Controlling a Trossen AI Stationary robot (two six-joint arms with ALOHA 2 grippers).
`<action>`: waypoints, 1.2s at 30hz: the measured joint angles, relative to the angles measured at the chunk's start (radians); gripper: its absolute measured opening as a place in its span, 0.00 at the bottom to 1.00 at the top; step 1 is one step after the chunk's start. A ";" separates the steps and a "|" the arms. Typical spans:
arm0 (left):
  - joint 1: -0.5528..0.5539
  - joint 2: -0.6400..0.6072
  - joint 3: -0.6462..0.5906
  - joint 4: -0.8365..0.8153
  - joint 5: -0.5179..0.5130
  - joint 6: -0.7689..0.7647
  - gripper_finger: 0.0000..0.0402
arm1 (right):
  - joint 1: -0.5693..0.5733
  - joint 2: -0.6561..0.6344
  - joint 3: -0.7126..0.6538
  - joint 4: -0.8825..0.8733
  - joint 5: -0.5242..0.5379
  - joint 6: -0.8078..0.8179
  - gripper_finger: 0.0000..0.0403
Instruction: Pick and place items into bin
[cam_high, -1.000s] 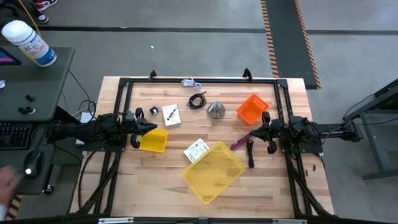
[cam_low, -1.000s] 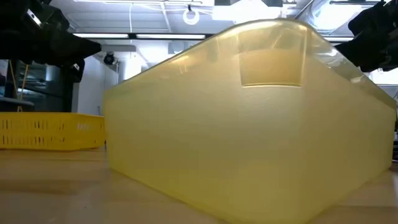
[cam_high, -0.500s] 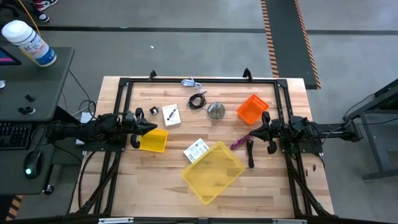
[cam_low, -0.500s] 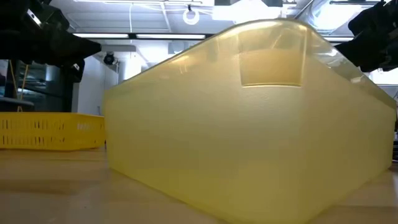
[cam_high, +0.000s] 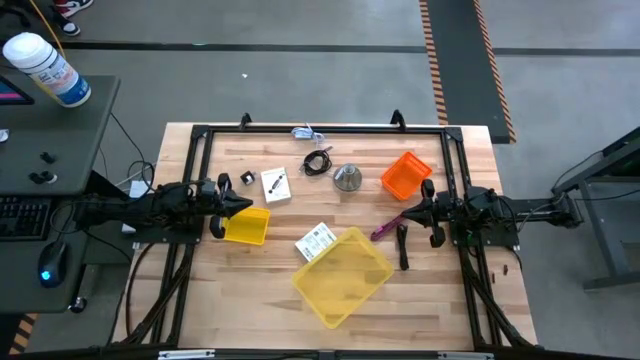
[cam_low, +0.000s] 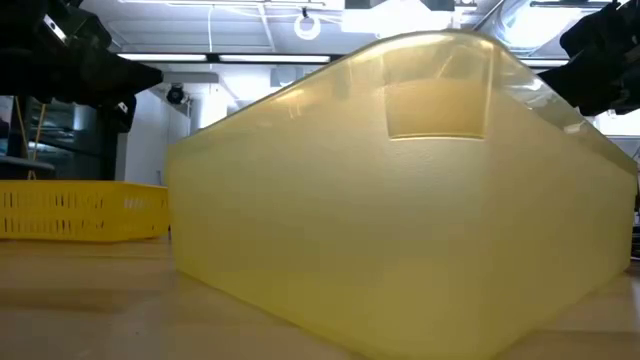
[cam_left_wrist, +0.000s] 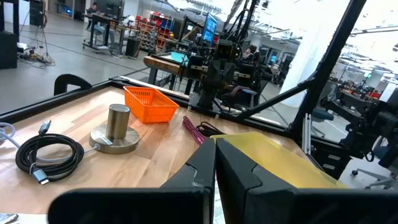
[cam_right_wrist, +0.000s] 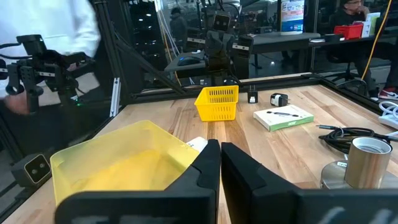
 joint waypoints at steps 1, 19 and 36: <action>0.000 0.000 0.000 0.000 0.000 0.000 0.00 | 0.000 0.000 0.000 0.000 0.000 0.000 0.02; 0.000 0.000 0.000 0.000 0.000 0.000 0.00 | 0.000 0.000 0.000 0.000 0.000 0.000 0.01; 0.000 0.000 0.000 0.009 -0.057 0.000 0.00 | 0.000 0.000 0.000 0.000 0.000 0.000 0.01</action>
